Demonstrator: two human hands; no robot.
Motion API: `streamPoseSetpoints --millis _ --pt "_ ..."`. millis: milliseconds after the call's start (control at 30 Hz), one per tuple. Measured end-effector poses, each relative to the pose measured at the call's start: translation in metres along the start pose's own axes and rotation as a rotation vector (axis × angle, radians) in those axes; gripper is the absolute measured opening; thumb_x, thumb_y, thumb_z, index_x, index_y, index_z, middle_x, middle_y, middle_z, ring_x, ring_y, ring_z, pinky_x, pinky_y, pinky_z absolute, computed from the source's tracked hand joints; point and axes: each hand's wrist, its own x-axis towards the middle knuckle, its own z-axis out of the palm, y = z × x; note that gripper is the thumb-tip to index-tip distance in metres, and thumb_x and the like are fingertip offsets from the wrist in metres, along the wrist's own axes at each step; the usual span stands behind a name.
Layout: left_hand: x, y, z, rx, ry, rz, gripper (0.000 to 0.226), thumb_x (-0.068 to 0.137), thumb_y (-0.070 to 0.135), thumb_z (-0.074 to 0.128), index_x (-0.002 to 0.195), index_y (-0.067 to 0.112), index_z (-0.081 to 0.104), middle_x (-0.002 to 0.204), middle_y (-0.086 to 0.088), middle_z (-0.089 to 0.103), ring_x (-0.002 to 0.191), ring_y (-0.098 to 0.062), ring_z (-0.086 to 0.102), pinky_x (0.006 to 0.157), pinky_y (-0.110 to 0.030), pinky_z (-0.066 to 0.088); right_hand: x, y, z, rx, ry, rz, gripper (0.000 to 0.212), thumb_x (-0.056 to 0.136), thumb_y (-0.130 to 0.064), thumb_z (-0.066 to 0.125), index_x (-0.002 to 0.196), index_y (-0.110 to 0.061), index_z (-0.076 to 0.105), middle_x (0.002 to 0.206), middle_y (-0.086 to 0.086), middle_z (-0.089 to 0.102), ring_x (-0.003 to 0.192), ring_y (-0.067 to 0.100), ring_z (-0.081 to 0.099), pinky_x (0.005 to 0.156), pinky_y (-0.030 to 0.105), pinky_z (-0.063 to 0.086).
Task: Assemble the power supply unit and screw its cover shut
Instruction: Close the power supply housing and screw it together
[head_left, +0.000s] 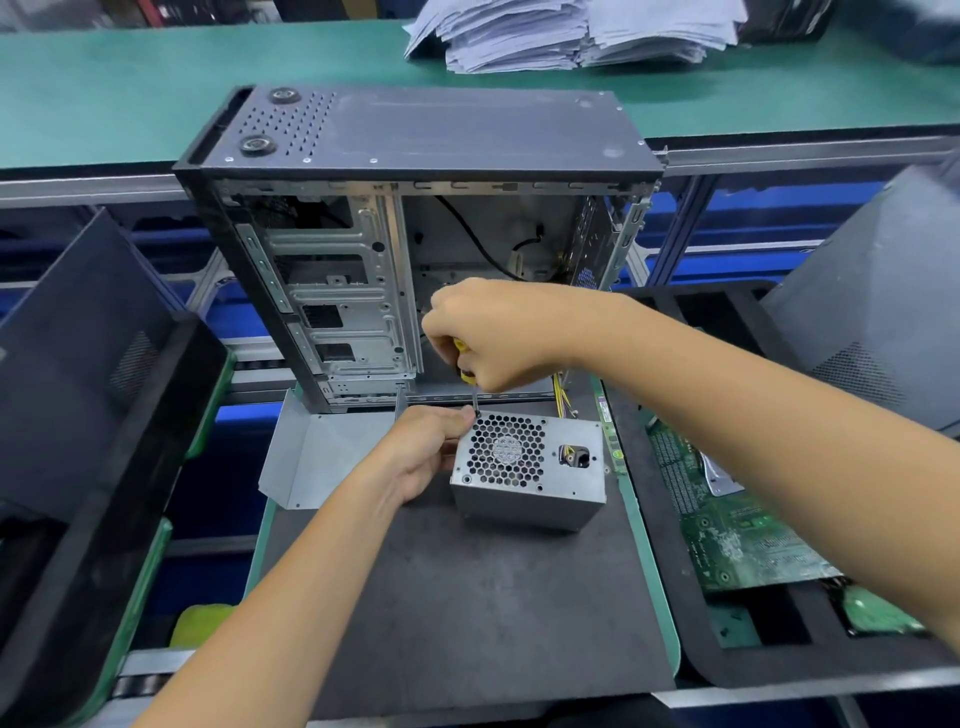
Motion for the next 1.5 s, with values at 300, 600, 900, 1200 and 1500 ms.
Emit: streamPoseSetpoints --millis 300,600,900,1200,1500 --pt "-0.002 0.001 0.004 0.025 0.054 0.006 0.022 0.095 0.013 0.057 0.080 0.003 0.070 0.082 -0.011 0.074 0.087 -0.027 0.065 0.097 -0.045 0.048 0.001 -0.010 0.003 -0.289 0.084 0.086 0.024 0.097 -0.033 0.049 0.089 -0.011 0.054 0.095 0.013 0.060 0.066 0.027 0.045 0.053 0.031 0.031" --pt "-0.003 0.003 0.006 0.055 0.092 -0.006 0.028 0.095 0.014 0.058 0.070 0.007 0.069 0.071 -0.009 0.073 0.070 -0.022 0.065 0.078 -0.041 0.053 0.001 -0.015 -0.005 -0.215 0.050 0.089 0.047 0.092 -0.020 0.058 0.061 -0.021 0.023 0.065 -0.002 0.026 0.051 0.015 0.033 0.043 0.025 0.020" --pt "-0.006 0.005 0.010 0.067 0.140 -0.030 0.018 0.093 0.014 0.061 0.077 0.006 0.065 0.063 -0.005 0.069 0.073 -0.025 0.060 0.086 -0.044 0.047 0.000 -0.002 -0.003 -0.115 -0.063 0.091 0.015 0.091 -0.019 0.054 0.086 -0.013 0.041 0.094 0.003 0.042 0.064 0.019 0.045 0.049 0.030 0.027" --pt "-0.005 0.004 0.013 0.043 0.187 -0.030 0.017 0.094 0.014 0.060 0.082 0.003 0.066 0.072 -0.010 0.070 0.067 -0.024 0.063 0.073 -0.039 0.053 -0.001 -0.009 0.006 -0.238 0.124 0.155 0.045 0.096 -0.032 0.049 0.062 -0.014 0.026 0.059 -0.001 0.026 0.051 0.024 0.037 0.045 0.027 0.020" --pt "-0.005 0.003 0.014 0.058 0.202 -0.034 0.017 0.094 0.016 0.060 0.084 0.003 0.065 0.071 -0.009 0.069 0.065 -0.022 0.063 0.062 -0.032 0.051 -0.004 -0.005 -0.005 -0.105 -0.036 0.078 0.019 0.080 -0.006 0.057 0.074 -0.019 0.044 0.082 0.001 0.041 0.068 0.017 0.049 0.046 0.026 0.028"
